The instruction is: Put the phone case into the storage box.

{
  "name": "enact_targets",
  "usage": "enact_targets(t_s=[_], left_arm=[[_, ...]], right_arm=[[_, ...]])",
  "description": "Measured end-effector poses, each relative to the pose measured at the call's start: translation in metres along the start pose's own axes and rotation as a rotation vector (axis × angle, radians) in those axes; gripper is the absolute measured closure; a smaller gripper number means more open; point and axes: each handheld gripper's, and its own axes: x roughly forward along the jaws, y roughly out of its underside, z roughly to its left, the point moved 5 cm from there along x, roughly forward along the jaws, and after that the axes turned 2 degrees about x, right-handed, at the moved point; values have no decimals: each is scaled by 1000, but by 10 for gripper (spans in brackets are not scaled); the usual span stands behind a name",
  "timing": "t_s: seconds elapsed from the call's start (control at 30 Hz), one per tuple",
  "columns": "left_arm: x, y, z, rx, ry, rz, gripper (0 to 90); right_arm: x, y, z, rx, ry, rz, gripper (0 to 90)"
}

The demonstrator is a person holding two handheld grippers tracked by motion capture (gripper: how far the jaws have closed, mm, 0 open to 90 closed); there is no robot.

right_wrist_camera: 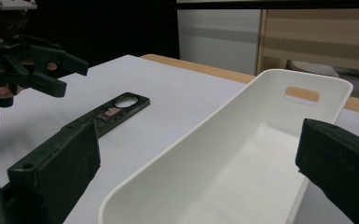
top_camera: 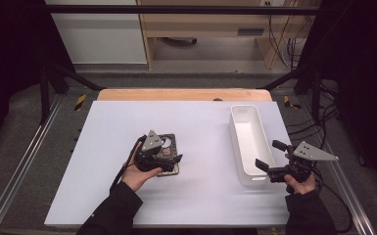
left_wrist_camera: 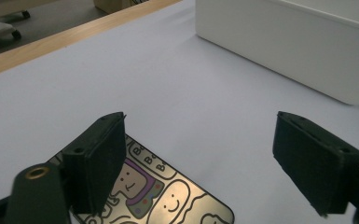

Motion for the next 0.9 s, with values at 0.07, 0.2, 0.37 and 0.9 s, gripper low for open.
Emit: enact_targets(t_s=[0.07, 0.2, 0.37, 0.9], left_arm=[[4, 0, 0, -9, -2, 1, 227], [8, 1, -1, -4, 13, -1, 333], [12, 4, -4, -13, 30, 36, 430], [28, 13, -6, -60, 23, 101, 579]], right_arm=[[0, 0, 0, 1, 0, 0, 4], [0, 0, 0, 2, -1, -3, 4], [0, 0, 0, 1, -1, -2, 4], [0, 1, 0, 2, -7, 0, 4]])
